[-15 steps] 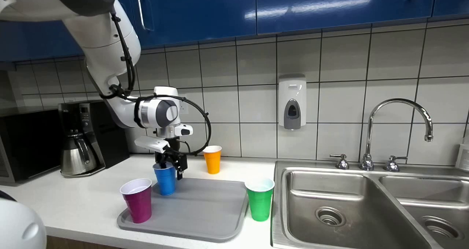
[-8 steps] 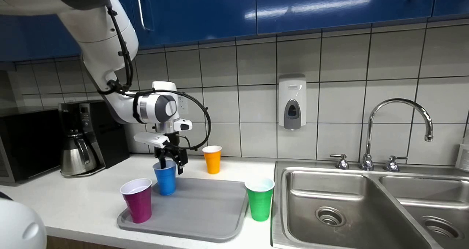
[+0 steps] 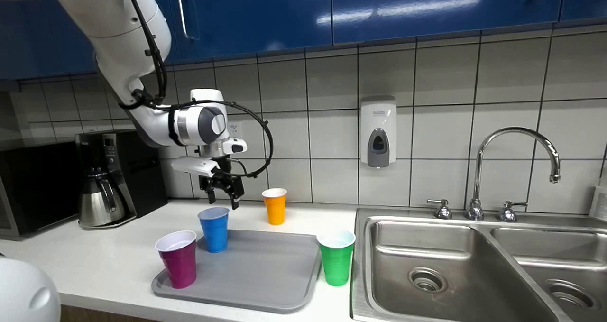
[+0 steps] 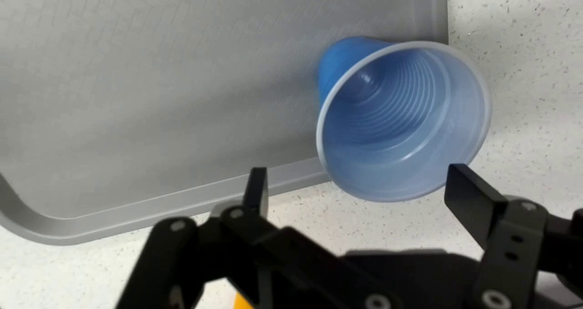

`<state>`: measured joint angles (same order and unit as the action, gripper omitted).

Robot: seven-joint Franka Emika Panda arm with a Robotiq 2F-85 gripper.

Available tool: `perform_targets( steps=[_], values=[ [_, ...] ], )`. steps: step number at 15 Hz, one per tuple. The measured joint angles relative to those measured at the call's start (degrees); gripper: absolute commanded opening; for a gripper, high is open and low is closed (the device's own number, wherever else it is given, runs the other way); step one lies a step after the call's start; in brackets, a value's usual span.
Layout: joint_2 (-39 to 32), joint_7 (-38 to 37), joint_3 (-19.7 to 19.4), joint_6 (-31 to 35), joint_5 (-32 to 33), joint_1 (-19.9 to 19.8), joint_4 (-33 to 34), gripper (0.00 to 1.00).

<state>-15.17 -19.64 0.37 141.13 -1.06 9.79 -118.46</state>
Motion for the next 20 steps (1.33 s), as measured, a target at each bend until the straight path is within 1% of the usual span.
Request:
perform_targets(
  steps=[6, 20],
  values=[
    [0.55, -0.69, -0.70, 0.04, 3.67, -0.04, 1.53, 1.00],
    [0.02, -0.69, -0.69, 0.04, 3.70, -0.07, 1.67, 1.00]
  ],
)
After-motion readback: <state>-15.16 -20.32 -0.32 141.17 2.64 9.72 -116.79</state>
